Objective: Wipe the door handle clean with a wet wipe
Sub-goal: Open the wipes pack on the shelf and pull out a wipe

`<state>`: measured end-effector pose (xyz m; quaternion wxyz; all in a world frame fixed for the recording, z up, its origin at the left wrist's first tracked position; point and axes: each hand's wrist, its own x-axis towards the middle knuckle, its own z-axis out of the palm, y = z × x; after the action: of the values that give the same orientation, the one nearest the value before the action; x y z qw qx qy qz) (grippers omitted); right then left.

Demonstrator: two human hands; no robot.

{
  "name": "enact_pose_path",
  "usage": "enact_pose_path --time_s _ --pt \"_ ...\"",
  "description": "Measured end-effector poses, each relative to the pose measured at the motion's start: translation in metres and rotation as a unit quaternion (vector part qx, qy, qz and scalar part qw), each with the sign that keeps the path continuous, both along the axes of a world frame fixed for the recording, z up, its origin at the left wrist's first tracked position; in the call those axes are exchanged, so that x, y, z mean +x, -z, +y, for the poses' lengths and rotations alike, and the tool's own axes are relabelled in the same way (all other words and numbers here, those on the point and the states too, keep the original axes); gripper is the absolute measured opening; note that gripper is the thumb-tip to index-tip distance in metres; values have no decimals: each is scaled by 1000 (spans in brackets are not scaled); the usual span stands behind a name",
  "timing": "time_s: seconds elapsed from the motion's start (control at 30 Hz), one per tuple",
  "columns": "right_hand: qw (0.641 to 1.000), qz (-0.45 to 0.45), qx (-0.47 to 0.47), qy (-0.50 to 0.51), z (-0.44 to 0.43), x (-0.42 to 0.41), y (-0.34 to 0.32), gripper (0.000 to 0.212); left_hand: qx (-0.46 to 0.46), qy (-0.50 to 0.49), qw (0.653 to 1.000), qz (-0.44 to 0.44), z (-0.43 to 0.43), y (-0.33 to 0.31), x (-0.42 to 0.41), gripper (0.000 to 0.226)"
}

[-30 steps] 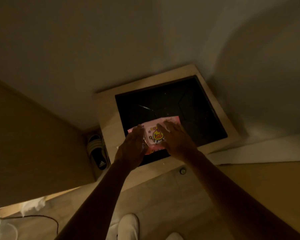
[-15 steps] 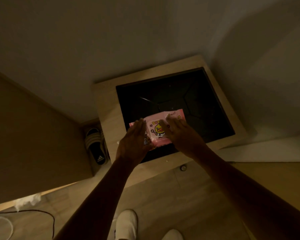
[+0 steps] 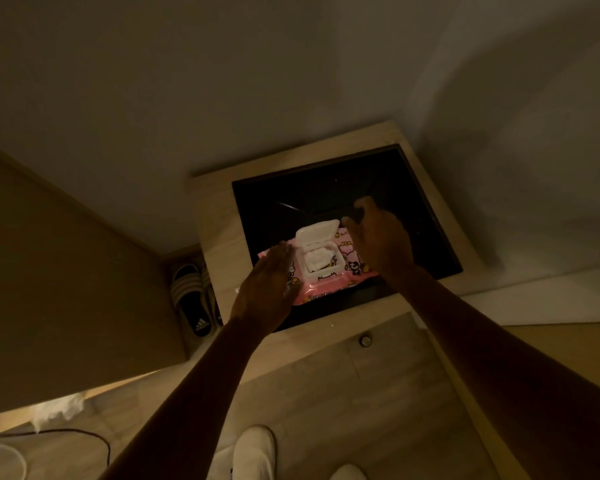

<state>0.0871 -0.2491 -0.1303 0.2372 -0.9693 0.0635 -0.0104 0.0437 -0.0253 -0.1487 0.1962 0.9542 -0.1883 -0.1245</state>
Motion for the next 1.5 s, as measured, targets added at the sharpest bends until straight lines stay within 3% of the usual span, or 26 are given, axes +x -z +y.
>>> enact_pose_path --time_s 0.17,0.4,0.6,0.73,0.97,1.1,1.27,1.5 --pt "997 12 17 -69 -11 -23 17 37 0 55 997 -47 -12 -8 11 60" --pt "987 21 -103 -122 -16 -43 23 42 49 -7 999 -6 -32 -6 32 70" --pt "985 19 -115 -128 -22 -48 23 43 67 -42 997 5 -51 -3 32 92" --pt "984 13 -123 -130 -24 -50 23 41 59 -66 996 10 -58 -5 33 86" --pt "993 -57 -44 -98 -5 -48 12 26 -15 -49 997 62 -32 -2 27 60" --pt "993 5 54 -104 12 -39 9 26 -17 -46 996 81 -25 -3 28 60" --pt "985 91 37 -139 20 -34 9 41 -15 -11 995 97 -25 -3 32 67" --pt "987 77 24 -138 24 -27 10 16 5 -1 996 93 -25 6 32 76"
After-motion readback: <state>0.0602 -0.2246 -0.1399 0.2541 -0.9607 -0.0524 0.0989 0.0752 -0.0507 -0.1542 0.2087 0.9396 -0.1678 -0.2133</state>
